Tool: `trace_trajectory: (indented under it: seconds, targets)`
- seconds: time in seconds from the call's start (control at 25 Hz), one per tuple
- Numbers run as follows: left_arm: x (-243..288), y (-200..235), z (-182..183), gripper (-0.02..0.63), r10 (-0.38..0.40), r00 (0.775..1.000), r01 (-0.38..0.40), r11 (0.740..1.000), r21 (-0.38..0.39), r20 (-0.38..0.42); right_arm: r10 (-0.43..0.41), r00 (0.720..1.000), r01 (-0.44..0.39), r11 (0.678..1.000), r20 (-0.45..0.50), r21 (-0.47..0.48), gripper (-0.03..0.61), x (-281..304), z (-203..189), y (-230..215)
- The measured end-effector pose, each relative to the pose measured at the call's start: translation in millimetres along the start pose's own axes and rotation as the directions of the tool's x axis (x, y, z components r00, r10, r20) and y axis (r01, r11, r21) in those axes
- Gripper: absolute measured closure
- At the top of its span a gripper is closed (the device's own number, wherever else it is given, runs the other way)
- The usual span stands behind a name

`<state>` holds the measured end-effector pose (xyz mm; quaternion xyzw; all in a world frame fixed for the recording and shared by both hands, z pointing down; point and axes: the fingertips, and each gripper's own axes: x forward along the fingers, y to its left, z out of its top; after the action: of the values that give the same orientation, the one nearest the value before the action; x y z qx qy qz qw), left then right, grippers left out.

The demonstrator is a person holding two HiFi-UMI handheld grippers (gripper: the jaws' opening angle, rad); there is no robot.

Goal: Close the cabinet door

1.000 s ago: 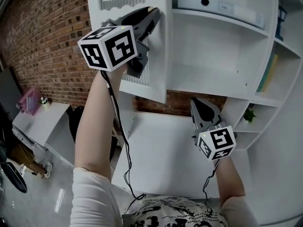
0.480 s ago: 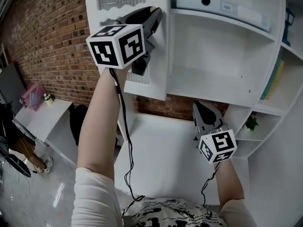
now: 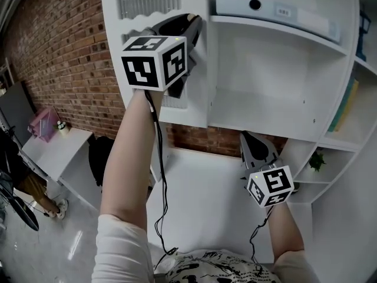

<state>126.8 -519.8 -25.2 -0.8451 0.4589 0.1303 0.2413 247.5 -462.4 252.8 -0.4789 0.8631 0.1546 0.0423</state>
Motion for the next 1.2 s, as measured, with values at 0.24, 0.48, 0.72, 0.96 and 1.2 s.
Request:
trace_trajectory:
  seconds: [0.24, 0.48, 0.72, 0.96, 1.2]
  targets:
    - [3.6, 1.5, -1.3, 0.520, 0.023, 1.000, -0.023, 1.000, 0.013, -0.002, 0.015, 1.000, -0.015, 1.000, -0.003, 0.001, 0.563, 0.9, -7.9, 3.6]
    - [2.0, 2.0, -0.9, 0.517, 0.025, 1.000, -0.025, 0.999, -0.047, -0.010, 0.020, 1.000, -0.020, 1.000, -0.007, -0.006, 0.563, -6.3, -5.7, 6.2]
    - [-20.4, -9.3, -12.2, 0.517, 0.037, 0.997, -0.039, 0.999, -0.032, -0.065, 0.013, 1.000, -0.013, 1.000, 0.014, -0.009, 0.563, -20.3, 0.6, 18.0]
    - [-60.2, -24.2, -15.2, 0.588, 0.010, 0.999, -0.012, 0.998, -0.054, -0.045, 0.012, 1.000, -0.012, 1.000, 0.002, -0.017, 0.563, -42.7, -5.3, 40.1]
    - [-94.0, -47.6, -12.1, 0.600, -0.093, 0.996, 0.092, 0.995, -0.043, -0.015, -0.012, 1.000, 0.012, 1.000, -0.014, -0.022, 0.563, -54.7, -1.3, 52.4]
